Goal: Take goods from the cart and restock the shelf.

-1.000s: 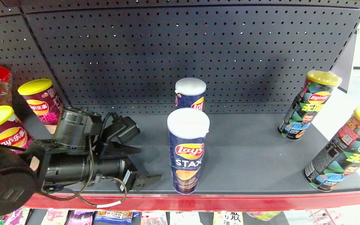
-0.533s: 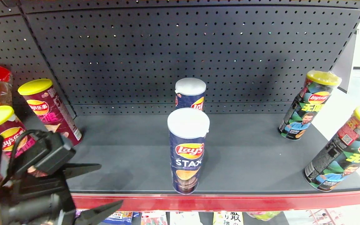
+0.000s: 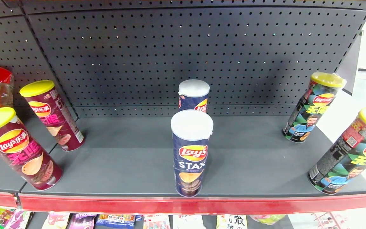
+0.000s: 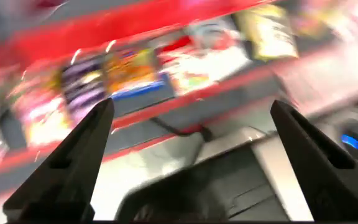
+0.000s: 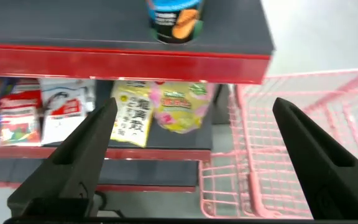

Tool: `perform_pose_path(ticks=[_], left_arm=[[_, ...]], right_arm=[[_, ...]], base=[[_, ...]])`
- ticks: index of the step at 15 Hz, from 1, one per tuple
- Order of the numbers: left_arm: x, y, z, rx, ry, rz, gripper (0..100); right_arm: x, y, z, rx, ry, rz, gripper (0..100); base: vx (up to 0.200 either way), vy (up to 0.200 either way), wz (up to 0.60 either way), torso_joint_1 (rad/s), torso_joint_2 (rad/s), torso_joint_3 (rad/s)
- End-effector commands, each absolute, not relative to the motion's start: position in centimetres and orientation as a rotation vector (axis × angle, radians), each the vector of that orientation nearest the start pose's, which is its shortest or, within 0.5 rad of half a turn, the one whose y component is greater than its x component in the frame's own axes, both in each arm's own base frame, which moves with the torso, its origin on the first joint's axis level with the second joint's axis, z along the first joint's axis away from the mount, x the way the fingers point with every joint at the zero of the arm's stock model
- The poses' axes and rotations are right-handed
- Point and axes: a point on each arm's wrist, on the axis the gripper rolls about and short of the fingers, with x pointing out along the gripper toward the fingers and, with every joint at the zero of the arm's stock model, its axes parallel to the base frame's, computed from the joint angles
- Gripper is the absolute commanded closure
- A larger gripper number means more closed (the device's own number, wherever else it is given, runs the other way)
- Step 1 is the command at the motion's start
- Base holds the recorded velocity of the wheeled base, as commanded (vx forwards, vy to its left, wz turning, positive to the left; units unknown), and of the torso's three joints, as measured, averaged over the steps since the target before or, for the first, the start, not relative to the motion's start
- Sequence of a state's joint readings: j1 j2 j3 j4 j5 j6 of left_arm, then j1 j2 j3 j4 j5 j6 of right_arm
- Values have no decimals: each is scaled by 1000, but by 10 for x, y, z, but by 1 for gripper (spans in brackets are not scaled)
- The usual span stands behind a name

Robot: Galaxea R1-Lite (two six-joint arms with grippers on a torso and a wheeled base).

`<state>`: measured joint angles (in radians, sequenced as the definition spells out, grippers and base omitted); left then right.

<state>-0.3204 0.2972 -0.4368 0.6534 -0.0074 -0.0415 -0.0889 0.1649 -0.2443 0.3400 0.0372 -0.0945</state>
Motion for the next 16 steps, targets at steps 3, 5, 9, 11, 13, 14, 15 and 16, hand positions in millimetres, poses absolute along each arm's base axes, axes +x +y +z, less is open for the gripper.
perform_pose_path(ticks=[3, 5, 9, 11, 13, 14, 15, 16], left_arm=[[-56, 20, 105, -73, 243, -153, 0], [-40, 17, 91, -72, 183, -158, 0], [-33, 17, 93, -49, 184, 25, 0], [-33, 20, 92, -37, 175, 161, 0], [-33, 21, 92, -31, 183, 234, 0], [-30, 19, 96, -21, 216, 277, 0], [-24, 15, 104, -11, 269, 346, 0], [-17, 13, 110, -5, 325, 408, 0]], right_arm=[[-29, 5, 93, -99, 233, -6, 0], [-27, 5, 91, -72, 210, 21, 0], [-21, 3, 88, -73, 140, -82, 0], [-17, 2, 84, -68, 101, -45, 0], [-17, 1, 84, -70, 98, 5, 0], [-16, 1, 84, -71, 100, 42, 0], [-16, 0, 84, -71, 99, 76, 0], [-17, 0, 84, -71, 87, 89, 0]], base=[[0, 0, 0, 0, 0, 0], [0, 0, 0, 0, 0, 0], [0, 0, 0, 0, 0, 0], [0, 0, 0, 0, 0, 0], [0, 0, 0, 0, 0, 0], [0, 0, 0, 0, 0, 0], [0, 0, 0, 0, 0, 0], [0, 0, 0, 0, 0, 0]])
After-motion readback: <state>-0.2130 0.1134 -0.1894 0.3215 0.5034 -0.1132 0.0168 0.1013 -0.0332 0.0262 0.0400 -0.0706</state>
